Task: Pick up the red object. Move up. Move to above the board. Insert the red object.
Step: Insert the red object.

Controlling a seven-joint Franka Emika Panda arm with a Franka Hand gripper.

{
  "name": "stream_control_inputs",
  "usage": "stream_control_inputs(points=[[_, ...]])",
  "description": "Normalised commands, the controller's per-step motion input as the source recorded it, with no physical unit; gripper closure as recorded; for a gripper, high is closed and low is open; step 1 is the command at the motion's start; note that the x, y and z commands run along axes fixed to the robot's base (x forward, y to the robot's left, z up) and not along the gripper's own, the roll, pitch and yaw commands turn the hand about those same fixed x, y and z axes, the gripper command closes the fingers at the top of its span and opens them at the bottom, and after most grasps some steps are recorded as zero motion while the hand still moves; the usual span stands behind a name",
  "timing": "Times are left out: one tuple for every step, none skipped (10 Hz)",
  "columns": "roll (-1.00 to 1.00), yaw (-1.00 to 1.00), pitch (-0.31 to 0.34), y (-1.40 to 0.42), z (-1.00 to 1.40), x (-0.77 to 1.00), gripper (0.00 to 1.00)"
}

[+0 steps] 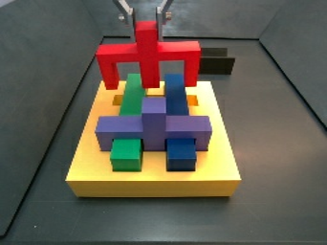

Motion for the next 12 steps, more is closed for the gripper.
stream_control_inputs(points=[[0.06,0.04,-0.013,-0.05,-0.08,0.29,1.00],[0.06,0.02,-0.004,0.00,-0.07,0.17,1.00],[0.04,0.01,-0.003,0.00,-0.08,0.04,1.00],[0.02,0.00,0.000,0.00,-0.09,0.11,1.00],[0.00,0.03,-0.009,0.00,-0.11,0.05,1.00],[0.00,0.03,-0.009,0.00,-0.09,0.10,1.00],[0.00,0.04,0.000,-0.01,-0.07,0.23,1.00],[0.00,0.02,0.000,0.00,-0.05,0.18,1.00],[0.00,0.00,0.000,0.00,-0.08,0.07,1.00],[0.02,0.00,0.000,0.01,-0.09,-0.06,1.00],[0.00,0.00,0.000,0.00,0.00,-0.09,1.00],[0.05,0.00,0.000,0.00,0.02,-0.15,1.00]])
